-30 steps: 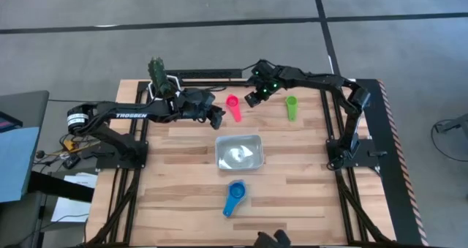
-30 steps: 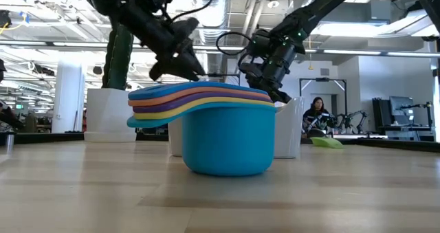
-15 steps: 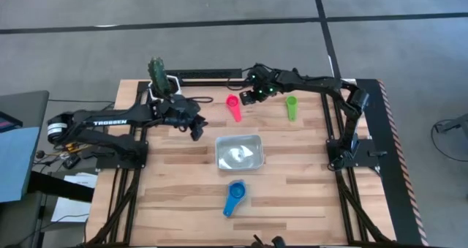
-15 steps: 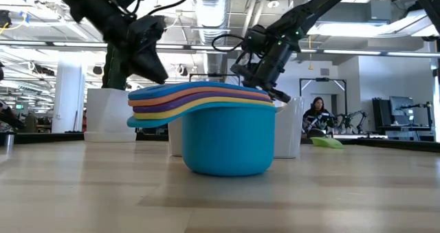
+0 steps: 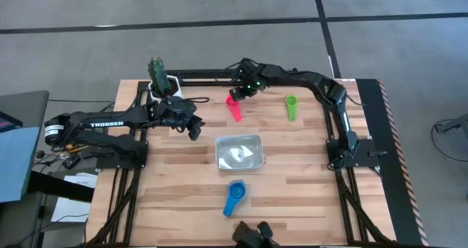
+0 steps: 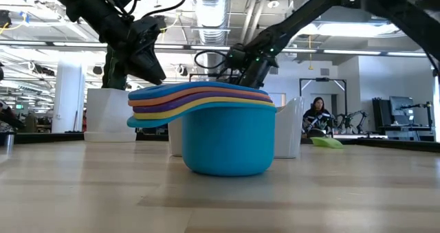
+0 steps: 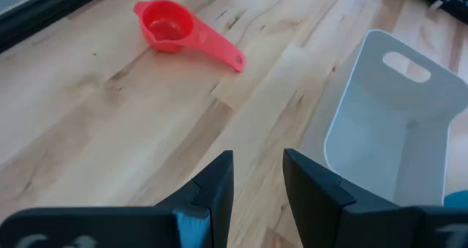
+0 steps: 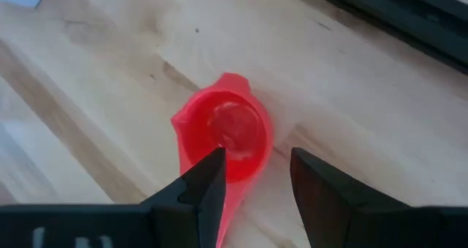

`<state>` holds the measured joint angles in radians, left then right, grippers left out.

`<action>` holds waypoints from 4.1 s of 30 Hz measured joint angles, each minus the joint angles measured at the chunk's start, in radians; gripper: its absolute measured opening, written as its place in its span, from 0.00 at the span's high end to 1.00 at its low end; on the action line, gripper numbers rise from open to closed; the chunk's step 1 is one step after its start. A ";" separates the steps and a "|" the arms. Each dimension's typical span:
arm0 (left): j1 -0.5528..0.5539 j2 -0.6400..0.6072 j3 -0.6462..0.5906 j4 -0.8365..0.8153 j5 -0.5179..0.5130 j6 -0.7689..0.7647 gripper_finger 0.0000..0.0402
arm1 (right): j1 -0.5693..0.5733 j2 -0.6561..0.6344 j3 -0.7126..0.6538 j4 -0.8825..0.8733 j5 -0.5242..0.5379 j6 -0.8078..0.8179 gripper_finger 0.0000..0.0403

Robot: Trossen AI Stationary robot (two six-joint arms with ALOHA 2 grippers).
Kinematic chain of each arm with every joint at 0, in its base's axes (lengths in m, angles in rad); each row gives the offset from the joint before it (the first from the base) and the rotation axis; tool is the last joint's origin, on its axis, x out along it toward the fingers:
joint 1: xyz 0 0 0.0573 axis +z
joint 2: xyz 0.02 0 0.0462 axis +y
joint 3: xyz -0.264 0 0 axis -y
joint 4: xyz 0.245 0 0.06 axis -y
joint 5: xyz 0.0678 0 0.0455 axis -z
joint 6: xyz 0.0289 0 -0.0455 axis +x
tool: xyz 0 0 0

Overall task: Nest measuring cups in basket
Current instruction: Stack the red measuring cup on top of the blue measuring cup

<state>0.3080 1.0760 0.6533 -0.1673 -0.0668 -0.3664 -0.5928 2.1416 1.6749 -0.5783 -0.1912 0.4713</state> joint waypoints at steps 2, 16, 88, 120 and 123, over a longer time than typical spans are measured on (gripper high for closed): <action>0.000 0.000 0.000 0.000 -0.004 -0.023 0.74 | -0.001 0.030 0.045 -0.020 -0.019 -0.026 0.56; -0.001 0.000 0.000 0.000 -0.076 -0.099 0.74 | 0.004 0.169 0.192 -0.144 -0.076 -0.121 0.58; -0.063 0.001 0.000 -0.021 -0.123 -0.222 0.74 | -0.006 0.125 0.192 -0.330 -0.023 -0.303 0.62; -0.063 0.001 0.000 -0.028 -0.140 -0.156 0.74 | 0.072 0.089 0.193 -0.613 -0.013 -0.283 0.95; -0.063 0.001 0.000 -0.033 -0.141 -0.149 0.74 | 0.076 0.073 0.192 -0.620 0.011 -0.278 0.86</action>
<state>0.2455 1.0771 0.6533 -0.2001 -0.2075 -0.5157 -0.5167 2.2147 1.8668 -1.1980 -0.1800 0.1936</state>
